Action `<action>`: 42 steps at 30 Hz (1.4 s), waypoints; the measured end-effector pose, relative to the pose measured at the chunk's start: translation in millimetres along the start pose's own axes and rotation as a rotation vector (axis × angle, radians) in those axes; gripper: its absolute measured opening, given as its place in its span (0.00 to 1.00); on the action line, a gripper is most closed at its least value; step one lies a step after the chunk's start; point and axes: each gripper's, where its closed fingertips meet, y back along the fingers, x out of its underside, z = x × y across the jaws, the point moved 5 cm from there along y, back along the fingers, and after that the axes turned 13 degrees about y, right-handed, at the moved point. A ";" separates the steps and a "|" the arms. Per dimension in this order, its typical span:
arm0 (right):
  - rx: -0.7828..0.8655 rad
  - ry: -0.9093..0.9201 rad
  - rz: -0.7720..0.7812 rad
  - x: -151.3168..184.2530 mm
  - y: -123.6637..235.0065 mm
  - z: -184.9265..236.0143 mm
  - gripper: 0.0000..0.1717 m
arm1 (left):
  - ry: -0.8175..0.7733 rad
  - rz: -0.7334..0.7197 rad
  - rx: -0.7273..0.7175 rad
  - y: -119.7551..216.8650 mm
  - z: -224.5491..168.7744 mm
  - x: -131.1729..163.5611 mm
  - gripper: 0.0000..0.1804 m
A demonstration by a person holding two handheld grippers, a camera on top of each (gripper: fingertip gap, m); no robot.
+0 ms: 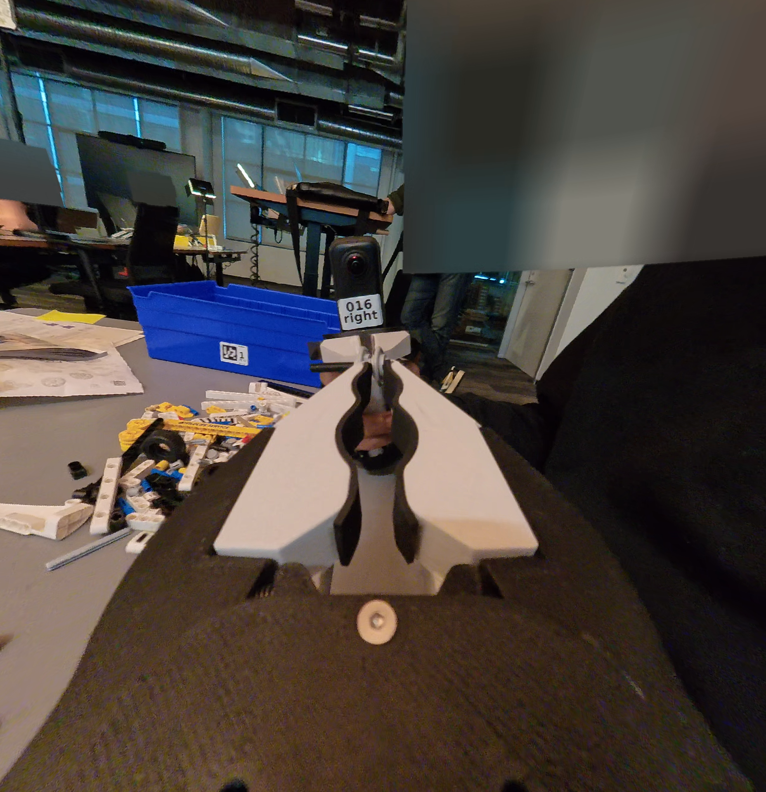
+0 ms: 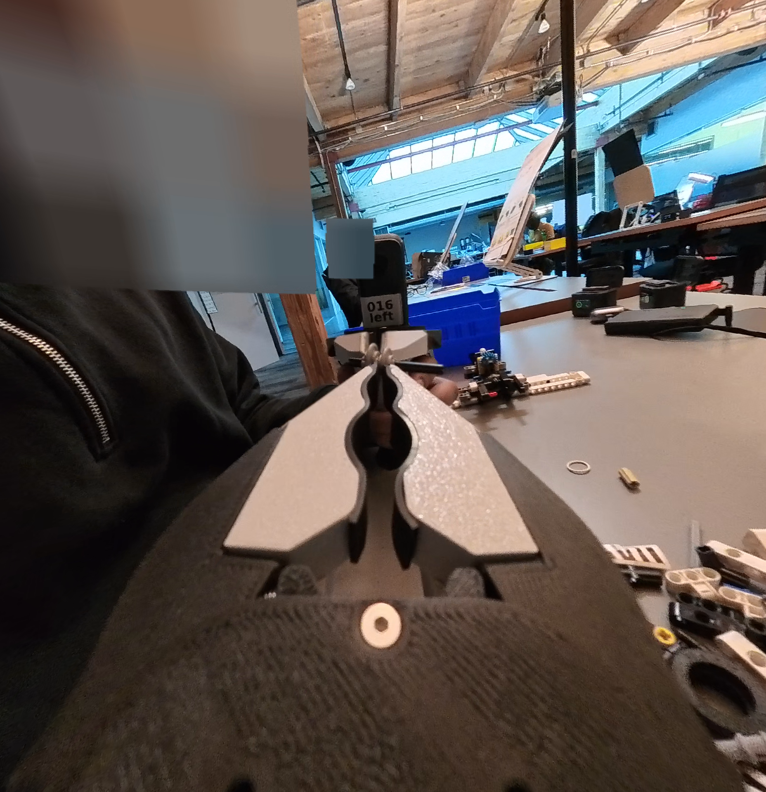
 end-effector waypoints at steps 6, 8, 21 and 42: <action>-0.024 -0.024 0.004 1.9 -2.2 1.6 0.00 | 0.018 -0.011 0.030 1.1 -2.5 -1.9 0.01; -0.033 -0.022 -0.001 1.8 -2.3 2.6 0.00 | 0.028 0.004 0.047 1.1 -3.5 -1.8 0.01; -0.094 -0.074 -0.001 5.1 -5.3 7.9 0.02 | 0.023 0.071 0.090 0.4 -8.0 2.0 0.01; 0.089 0.104 0.071 4.2 -15.8 4.5 0.00 | 0.047 0.085 0.061 8.7 -5.2 -0.6 0.01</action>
